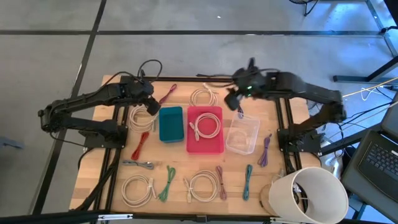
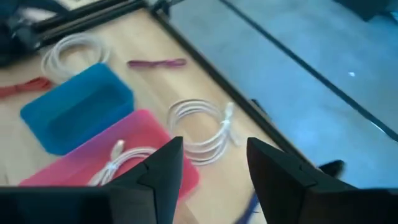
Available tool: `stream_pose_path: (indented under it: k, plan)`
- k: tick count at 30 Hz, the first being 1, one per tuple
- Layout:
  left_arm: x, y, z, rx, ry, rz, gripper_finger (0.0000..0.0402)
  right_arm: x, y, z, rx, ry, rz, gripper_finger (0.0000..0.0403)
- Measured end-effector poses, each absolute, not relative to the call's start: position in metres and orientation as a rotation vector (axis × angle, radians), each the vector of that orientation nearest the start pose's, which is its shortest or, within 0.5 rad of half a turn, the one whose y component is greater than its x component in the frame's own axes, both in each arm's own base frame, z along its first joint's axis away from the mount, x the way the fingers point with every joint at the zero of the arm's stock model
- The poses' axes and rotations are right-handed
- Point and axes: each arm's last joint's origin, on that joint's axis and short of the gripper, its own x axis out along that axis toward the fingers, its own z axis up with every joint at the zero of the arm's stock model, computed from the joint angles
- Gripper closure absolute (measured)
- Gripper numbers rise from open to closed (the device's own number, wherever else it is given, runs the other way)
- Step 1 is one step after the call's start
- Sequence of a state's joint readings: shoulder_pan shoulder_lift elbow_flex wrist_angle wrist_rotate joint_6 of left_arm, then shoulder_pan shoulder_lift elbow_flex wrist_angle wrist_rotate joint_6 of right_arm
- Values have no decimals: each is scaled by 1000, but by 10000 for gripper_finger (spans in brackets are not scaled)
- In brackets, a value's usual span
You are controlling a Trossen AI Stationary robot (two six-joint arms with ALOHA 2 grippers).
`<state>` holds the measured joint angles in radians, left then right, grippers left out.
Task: Pick & Place USB Port
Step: Put the pink and black charger cable into the blue bin
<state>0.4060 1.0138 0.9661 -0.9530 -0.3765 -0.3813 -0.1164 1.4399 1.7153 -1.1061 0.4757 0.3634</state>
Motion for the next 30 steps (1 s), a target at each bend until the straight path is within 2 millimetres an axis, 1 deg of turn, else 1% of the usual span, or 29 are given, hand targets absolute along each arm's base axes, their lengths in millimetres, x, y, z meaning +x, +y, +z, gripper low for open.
stream_pose_path:
  k: [3, 5, 9, 14, 17, 20, 25, 30]
  plan:
    - [164, 88, 298, -418, 815, 852, 217, 244, -49, 430, 173, 703, -760, 225]
    - [165, 95, 297, -481, 804, 828, 217, 233, -51, 434, 178, 693, -787, 225]
    - [165, 118, 286, -579, 847, 835, 217, 221, -56, 439, 204, 676, -819, 225]
    - [176, 152, 261, -582, 936, 804, 217, 218, -60, 440, 199, 676, -834, 225]
    - [185, 172, 243, -566, 979, 805, 217, 220, -61, 439, 188, 686, -833, 225]
    - [192, 188, 222, -602, 1014, 770, 217, 221, -61, 438, 179, 694, -830, 225]
    - [202, 205, 191, -639, 1092, 761, 217, 221, -62, 438, 165, 700, -824, 225]
    - [210, 219, 173, -628, 1157, 761, 217, 220, -64, 438, 169, 699, -836, 225]
